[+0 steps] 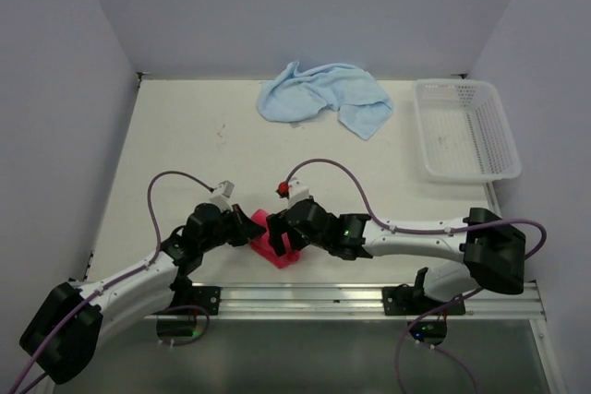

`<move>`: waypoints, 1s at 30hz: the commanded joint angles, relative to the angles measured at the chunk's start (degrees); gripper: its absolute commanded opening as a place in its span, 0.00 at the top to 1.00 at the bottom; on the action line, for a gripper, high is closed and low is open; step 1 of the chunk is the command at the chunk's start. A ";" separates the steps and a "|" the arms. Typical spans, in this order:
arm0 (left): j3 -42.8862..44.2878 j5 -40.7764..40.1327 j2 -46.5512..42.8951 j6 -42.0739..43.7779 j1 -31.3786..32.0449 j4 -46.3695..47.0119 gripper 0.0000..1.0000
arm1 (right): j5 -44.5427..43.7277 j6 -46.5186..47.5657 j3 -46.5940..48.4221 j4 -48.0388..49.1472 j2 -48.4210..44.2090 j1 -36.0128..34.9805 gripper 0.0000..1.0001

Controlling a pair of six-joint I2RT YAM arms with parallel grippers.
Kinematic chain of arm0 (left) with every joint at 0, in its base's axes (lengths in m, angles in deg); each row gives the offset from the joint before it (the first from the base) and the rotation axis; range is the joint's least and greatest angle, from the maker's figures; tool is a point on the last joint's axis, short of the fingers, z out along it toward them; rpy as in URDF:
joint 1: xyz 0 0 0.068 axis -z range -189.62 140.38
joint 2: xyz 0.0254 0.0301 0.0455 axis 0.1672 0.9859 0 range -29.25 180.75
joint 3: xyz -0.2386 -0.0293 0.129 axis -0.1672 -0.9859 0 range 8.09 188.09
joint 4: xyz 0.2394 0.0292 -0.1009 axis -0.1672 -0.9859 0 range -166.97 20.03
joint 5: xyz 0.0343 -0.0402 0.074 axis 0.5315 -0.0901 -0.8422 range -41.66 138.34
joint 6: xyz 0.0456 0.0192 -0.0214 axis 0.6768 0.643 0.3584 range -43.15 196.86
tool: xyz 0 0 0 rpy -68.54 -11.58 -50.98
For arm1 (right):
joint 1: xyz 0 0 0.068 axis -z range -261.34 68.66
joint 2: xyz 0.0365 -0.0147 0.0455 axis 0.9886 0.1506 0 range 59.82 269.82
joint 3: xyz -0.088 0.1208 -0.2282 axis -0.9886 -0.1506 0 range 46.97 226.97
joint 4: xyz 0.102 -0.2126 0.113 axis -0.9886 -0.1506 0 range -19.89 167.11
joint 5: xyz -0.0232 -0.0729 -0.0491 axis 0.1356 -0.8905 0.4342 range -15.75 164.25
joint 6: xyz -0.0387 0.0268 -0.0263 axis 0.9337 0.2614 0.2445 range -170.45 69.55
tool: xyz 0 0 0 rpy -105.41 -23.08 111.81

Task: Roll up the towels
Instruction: Place the rolled towel into the container

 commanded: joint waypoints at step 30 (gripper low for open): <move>7.35 -3.88 -1.78 3.18 0.24 -10.82 1.00 | -36.40 4.43 5.64 -8.95 11.05 -16.55 0.73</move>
